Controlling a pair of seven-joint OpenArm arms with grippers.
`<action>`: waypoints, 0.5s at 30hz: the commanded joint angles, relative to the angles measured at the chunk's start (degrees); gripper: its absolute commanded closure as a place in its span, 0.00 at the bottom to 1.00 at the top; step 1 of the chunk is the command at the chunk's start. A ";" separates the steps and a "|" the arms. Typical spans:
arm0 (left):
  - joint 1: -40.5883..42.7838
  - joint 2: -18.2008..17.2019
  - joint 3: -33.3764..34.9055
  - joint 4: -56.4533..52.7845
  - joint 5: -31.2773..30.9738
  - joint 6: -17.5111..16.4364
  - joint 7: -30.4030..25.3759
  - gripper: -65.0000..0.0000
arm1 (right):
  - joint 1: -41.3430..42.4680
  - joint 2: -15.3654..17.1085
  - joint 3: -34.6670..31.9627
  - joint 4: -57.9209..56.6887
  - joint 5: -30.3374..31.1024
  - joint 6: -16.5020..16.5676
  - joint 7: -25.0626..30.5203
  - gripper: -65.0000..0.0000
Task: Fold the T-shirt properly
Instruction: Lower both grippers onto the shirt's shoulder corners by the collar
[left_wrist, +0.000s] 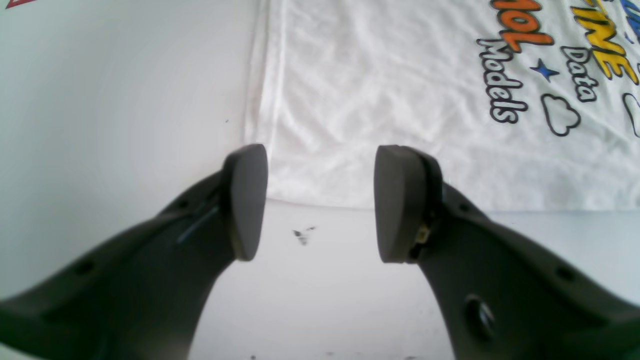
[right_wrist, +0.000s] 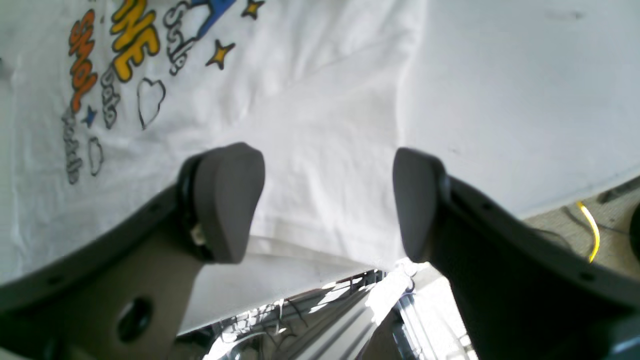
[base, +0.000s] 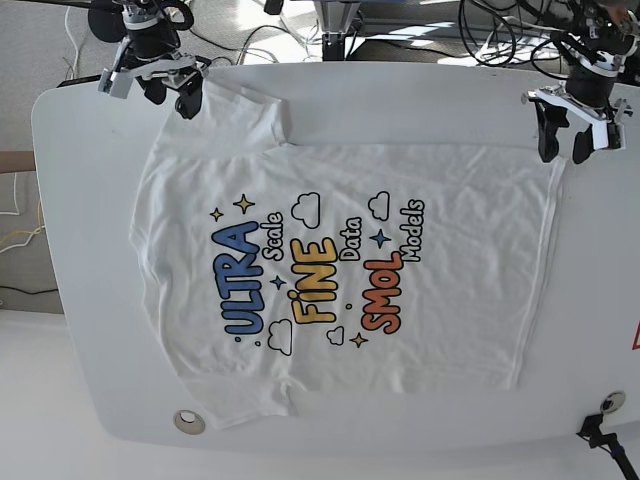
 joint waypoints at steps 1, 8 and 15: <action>-1.65 -0.65 -1.81 0.40 -1.35 -1.09 3.44 0.51 | -0.49 0.17 3.24 1.02 5.35 0.70 -1.88 0.35; -8.50 -0.47 -8.31 -2.07 -1.44 -5.31 15.40 0.51 | 0.38 1.40 8.60 0.14 17.39 2.19 -12.69 0.35; -8.33 -0.47 -8.49 -4.70 -1.35 -5.49 15.40 0.51 | 0.65 1.05 8.25 -1.79 17.13 2.19 -15.68 0.35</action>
